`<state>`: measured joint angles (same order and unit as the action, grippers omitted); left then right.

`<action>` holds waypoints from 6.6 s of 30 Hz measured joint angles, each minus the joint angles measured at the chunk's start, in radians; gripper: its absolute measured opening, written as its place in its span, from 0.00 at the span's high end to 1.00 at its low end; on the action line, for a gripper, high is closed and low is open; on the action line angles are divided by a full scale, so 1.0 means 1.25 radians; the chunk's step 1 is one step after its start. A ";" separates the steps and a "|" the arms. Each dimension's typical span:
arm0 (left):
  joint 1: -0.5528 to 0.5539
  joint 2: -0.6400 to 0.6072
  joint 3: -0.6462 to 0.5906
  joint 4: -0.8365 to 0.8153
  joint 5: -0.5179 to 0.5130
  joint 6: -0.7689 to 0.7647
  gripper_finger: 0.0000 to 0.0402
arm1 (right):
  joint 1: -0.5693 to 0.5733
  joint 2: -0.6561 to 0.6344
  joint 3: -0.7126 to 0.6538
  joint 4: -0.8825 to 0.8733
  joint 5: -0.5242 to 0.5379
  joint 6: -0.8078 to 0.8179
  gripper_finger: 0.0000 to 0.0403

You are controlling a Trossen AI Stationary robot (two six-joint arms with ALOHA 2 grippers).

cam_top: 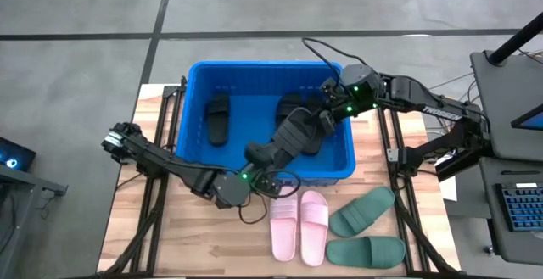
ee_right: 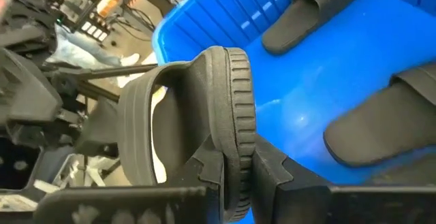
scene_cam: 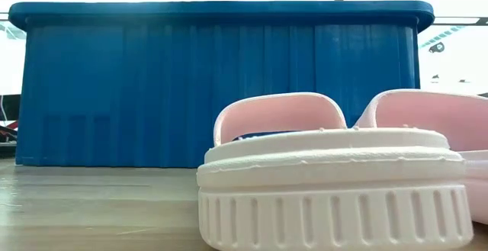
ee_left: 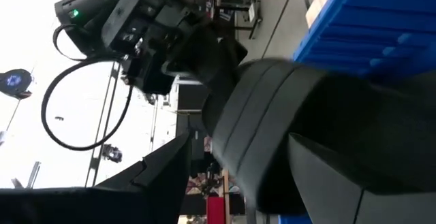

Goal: Pick and place slides into bin
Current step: Put the black slide into the blue bin

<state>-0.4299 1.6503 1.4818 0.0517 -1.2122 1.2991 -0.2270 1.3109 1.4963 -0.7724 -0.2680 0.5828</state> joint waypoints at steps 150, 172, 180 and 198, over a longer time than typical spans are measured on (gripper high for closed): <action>0.599 -0.082 -0.441 -0.197 0.261 -0.609 1.00 | 0.026 -0.063 0.031 0.000 0.363 -0.062 0.52; 0.669 0.094 -0.438 -0.118 0.343 -0.588 1.00 | 0.026 -0.063 0.031 0.008 0.406 0.016 0.52; 0.675 0.094 -0.437 -0.106 0.351 -0.588 0.98 | 0.026 -0.063 0.031 0.020 0.406 0.015 0.52; 0.680 0.054 -0.436 -0.154 0.464 -0.573 0.53 | 0.026 -0.063 0.031 0.019 0.401 0.008 0.52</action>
<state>0.4198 1.7175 0.9366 -0.1408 -0.6327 0.5830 -0.1940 1.2327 1.5349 -0.7490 0.2329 0.5933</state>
